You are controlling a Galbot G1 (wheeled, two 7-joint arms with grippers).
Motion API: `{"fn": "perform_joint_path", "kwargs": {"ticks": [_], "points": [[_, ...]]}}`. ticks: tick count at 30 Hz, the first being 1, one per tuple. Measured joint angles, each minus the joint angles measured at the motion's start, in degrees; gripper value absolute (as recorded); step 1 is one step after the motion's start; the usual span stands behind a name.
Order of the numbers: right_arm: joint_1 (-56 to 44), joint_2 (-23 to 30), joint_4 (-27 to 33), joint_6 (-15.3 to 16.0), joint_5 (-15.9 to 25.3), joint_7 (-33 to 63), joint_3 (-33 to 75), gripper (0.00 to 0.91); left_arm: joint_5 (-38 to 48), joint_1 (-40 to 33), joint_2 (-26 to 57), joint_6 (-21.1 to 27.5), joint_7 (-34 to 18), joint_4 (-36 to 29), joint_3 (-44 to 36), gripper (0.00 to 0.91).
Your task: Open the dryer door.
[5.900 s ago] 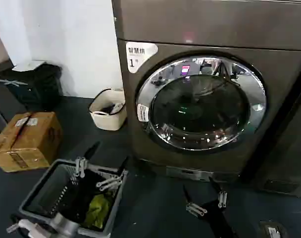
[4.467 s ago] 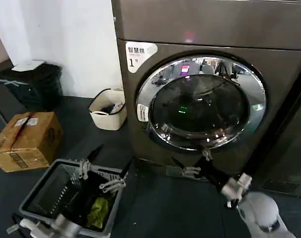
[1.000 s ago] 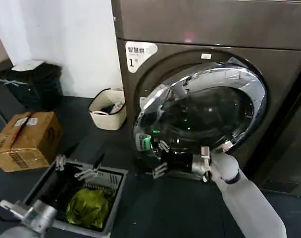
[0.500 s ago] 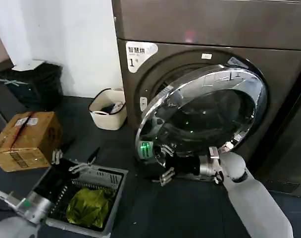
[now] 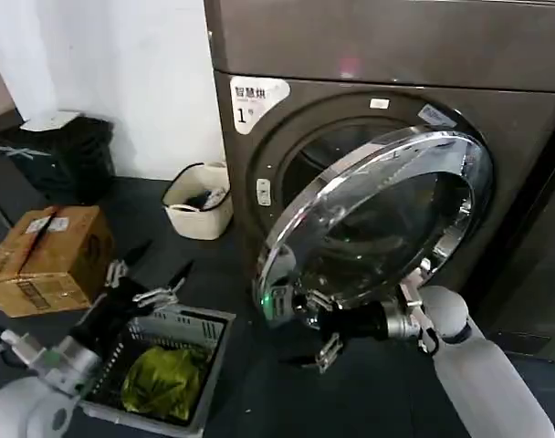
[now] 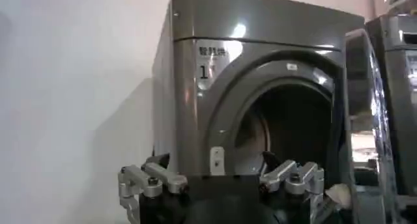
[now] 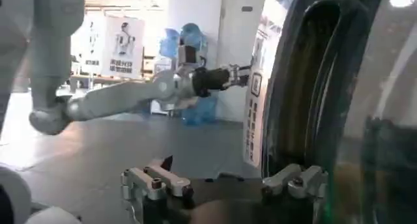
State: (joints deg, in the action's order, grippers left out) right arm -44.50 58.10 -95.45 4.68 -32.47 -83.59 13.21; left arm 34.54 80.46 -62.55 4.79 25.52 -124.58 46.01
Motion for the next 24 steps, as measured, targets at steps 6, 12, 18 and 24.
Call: {"fn": "perform_joint_path", "kwargs": {"ticks": [6,12,18,24], "points": [[-1.1,-1.4,-0.8,-1.1,-0.7,-0.2,1.2,0.907,0.6,-1.9,1.8,-0.8,0.1,2.4,-2.5,0.907],[-2.0,-2.5,-1.0,-2.7,-0.6,-0.2,2.3,0.907,4.3,-5.3,4.3,-1.9,-0.7,5.7,-6.2,0.907],[-3.7,-3.4,-2.0,-4.5,-0.5,-0.2,3.2,0.907,7.4,-10.6,6.9,-3.1,-1.6,9.0,-10.8,0.907],[-5.5,-3.8,-2.8,-6.8,-0.1,-0.2,4.2,0.907,9.1,-16.6,9.6,-4.4,-1.8,12.6,-17.1,0.907]]}}
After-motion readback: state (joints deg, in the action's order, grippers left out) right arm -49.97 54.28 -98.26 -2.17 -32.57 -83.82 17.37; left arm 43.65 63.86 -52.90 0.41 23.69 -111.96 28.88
